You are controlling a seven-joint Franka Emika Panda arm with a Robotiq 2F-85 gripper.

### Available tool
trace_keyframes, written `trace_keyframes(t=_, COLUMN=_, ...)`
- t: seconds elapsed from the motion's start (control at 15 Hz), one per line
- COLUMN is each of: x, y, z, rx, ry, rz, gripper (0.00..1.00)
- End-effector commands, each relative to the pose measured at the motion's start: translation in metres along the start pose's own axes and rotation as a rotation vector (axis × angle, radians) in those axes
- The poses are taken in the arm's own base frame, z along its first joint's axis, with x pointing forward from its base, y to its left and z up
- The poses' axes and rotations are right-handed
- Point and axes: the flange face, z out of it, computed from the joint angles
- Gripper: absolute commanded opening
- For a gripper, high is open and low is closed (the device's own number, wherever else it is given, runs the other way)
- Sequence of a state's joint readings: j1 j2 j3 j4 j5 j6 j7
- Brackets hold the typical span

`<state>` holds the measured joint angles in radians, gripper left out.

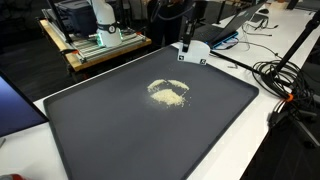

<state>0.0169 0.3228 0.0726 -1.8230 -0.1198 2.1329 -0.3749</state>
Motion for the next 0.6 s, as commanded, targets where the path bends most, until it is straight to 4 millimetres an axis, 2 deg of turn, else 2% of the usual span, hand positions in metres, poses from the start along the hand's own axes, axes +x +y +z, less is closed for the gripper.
trace_keyframes(t=0.0, x=-0.002, y=0.027, z=-0.009, rx=0.089, ry=0.027, rz=0.091, gripper=0.01)
trace_keyframes(t=0.53, x=-0.048, y=0.084, z=-0.006, rx=0.248, ry=0.069, rz=0.327, gripper=0.01)
